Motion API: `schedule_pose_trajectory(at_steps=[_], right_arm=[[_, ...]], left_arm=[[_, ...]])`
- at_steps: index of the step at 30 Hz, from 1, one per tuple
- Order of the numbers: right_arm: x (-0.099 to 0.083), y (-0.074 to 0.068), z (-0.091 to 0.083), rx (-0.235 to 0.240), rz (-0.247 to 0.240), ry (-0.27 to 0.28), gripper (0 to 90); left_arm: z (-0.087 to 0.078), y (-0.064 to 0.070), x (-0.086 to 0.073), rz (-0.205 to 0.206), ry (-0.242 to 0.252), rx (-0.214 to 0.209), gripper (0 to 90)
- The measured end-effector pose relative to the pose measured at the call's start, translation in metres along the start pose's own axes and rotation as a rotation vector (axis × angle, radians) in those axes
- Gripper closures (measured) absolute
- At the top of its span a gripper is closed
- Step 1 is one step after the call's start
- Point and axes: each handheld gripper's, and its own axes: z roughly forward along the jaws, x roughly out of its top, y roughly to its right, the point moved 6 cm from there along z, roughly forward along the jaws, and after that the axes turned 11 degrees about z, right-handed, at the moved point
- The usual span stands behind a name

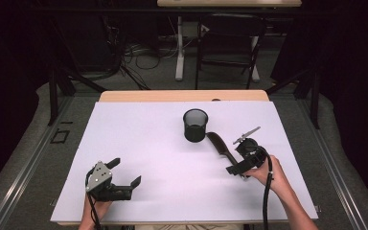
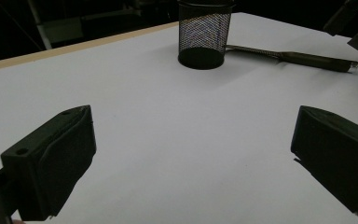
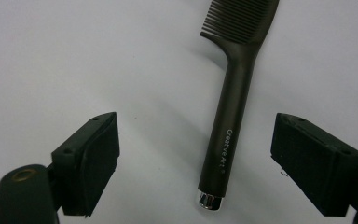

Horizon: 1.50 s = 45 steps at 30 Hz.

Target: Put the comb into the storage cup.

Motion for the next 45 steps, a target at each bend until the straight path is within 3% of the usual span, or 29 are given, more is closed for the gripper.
schedule_pose_trajectory(at_steps=[1,3,6,7,9,10,11,15,16,19,21,29,30,33,36,37,39,40,45], right_arm=[[0.000,0.001,-0.001,-0.008,-0.003,-0.026,10.8],[0.002,0.002,0.001,-0.007,0.004,-0.019,7.6],[0.003,0.004,0.003,-0.019,0.018,-0.051,2.0],[0.006,0.005,0.007,-0.009,0.024,-0.015,0.2],[0.006,0.008,0.001,-0.044,0.008,-0.121,0.0],[0.007,0.008,0.003,-0.042,0.010,-0.110,0.0],[0.010,0.007,0.009,-0.019,0.028,-0.039,0.0],[0.016,0.010,0.012,-0.029,0.032,-0.048,0.7],[0.016,0.010,0.012,-0.038,0.031,-0.071,2.3],[0.019,0.011,0.016,-0.037,0.029,-0.067,13.8],[0.021,0.012,0.020,-0.035,0.031,-0.065,16.5],[0.025,0.016,0.030,-0.049,0.036,-0.120,44.2],[0.026,0.016,0.033,-0.039,0.037,-0.098,48.1],[0.026,0.017,0.035,-0.056,0.028,-0.134,55.2],[0.028,0.019,0.038,-0.072,0.038,-0.154,60.0],[0.027,0.018,0.039,-0.076,0.064,-0.155,61.0],[0.029,0.020,0.044,-0.072,0.043,-0.137,63.0],[0.028,0.020,0.043,-0.093,0.062,-0.159,63.3],[0.028,0.022,0.048,-0.121,0.050,-0.169,67.9]], left_arm=[[0.000,0.000,0.000,0.000,0.000,0.000,0.1],[0.000,0.000,0.000,0.000,0.000,-0.003,0.1],[0.000,0.001,0.000,0.001,0.000,-0.005,0.0],[0.001,0.001,0.000,0.002,-0.001,-0.005,0.0],[0.001,0.000,0.000,0.001,0.000,-0.005,0.1],[0.000,0.000,0.000,0.001,-0.001,-0.003,0.1],[0.001,0.000,0.000,0.001,-0.001,-0.004,0.0],[0.001,0.001,0.000,0.001,0.000,-0.007,0.1],[0.001,0.001,0.000,0.002,0.002,-0.007,0.1],[0.001,0.001,0.000,0.001,0.002,-0.007,0.1],[0.001,0.000,0.000,-0.001,0.000,-0.005,0.0],[0.001,0.000,0.000,-0.001,-0.003,-0.005,0.0],[0.001,0.000,0.000,-0.001,-0.002,-0.006,0.1],[0.001,0.000,0.000,-0.002,-0.003,-0.007,0.1],[0.001,0.000,0.000,-0.002,-0.003,-0.007,0.1],[0.001,0.000,0.000,-0.001,-0.003,-0.006,0.1],[0.001,0.000,-0.001,-0.002,-0.004,-0.007,0.1],[0.001,0.000,-0.001,-0.002,-0.004,-0.006,0.1],[0.001,0.000,-0.001,-0.002,-0.004,-0.007,0.1]])
